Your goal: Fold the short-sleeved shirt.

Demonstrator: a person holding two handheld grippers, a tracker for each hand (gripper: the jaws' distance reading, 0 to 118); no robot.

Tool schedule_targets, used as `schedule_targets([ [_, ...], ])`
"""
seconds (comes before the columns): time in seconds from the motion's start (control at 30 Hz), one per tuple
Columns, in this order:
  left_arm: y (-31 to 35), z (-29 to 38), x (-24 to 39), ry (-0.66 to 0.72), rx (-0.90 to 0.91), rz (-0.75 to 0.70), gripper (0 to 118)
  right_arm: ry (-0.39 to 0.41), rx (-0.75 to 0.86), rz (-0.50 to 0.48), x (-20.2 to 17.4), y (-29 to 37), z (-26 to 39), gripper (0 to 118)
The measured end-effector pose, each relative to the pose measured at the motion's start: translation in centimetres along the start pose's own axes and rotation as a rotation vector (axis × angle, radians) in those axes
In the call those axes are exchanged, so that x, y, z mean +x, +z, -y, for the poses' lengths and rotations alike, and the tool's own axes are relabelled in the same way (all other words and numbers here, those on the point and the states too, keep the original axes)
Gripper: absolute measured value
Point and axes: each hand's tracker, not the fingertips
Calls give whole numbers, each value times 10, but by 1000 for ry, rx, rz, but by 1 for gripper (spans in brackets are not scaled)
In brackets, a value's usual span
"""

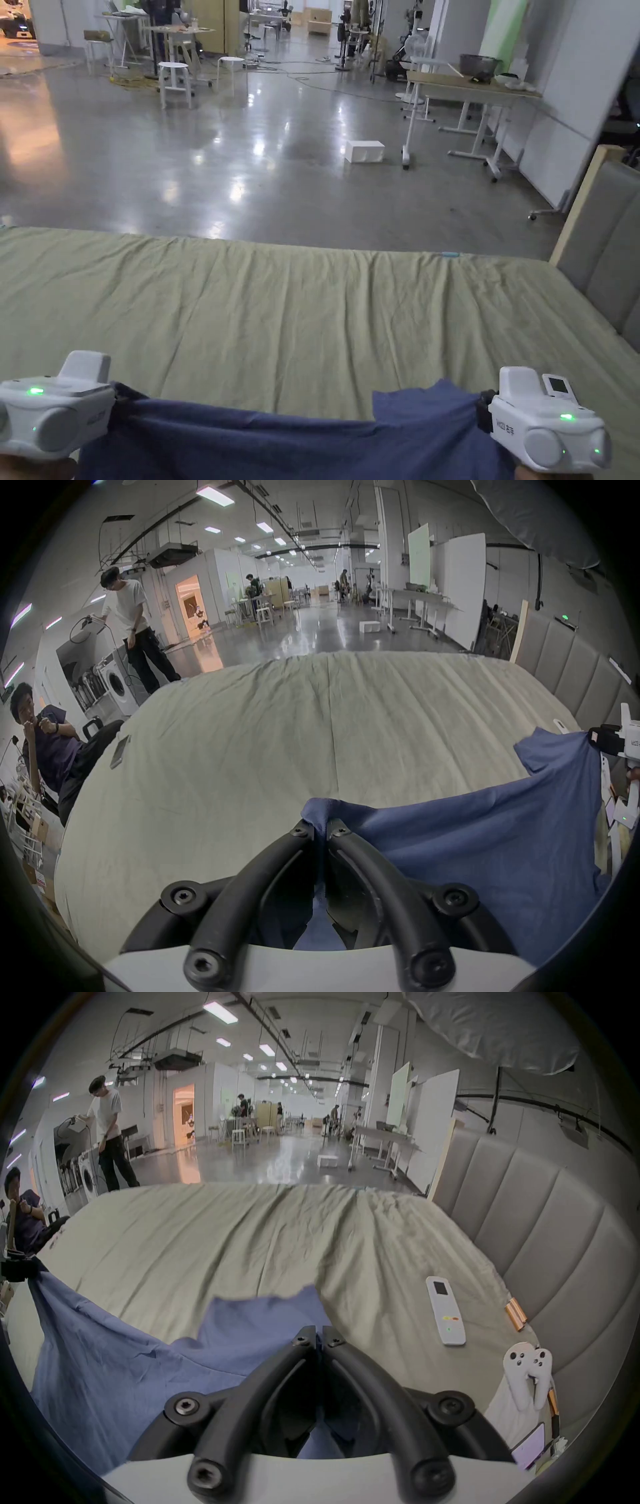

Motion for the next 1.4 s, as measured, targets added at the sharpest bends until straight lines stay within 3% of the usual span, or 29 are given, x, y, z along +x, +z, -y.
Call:
schedule_targets([
  [0.37, 92, -47, -27, 60, 179, -15, 6, 36, 237, 19, 4, 107, -66, 1],
  [0.57, 156, -82, -39, 69, 279, -24, 5, 7, 339, 38, 9, 159, -114, 1],
  [0.67, 184, -101, -42, 53, 320, -38, 5, 54, 425, 68, 9, 179, -138, 1],
  [0.83, 210, -136, -49, 60, 375, -45, 5, 39, 453, 74, 12, 193, -177, 1],
  [1.4, 198, -284, -58, 52, 479, -112, 5, 20, 555, 165, 7, 186, -324, 1],
])
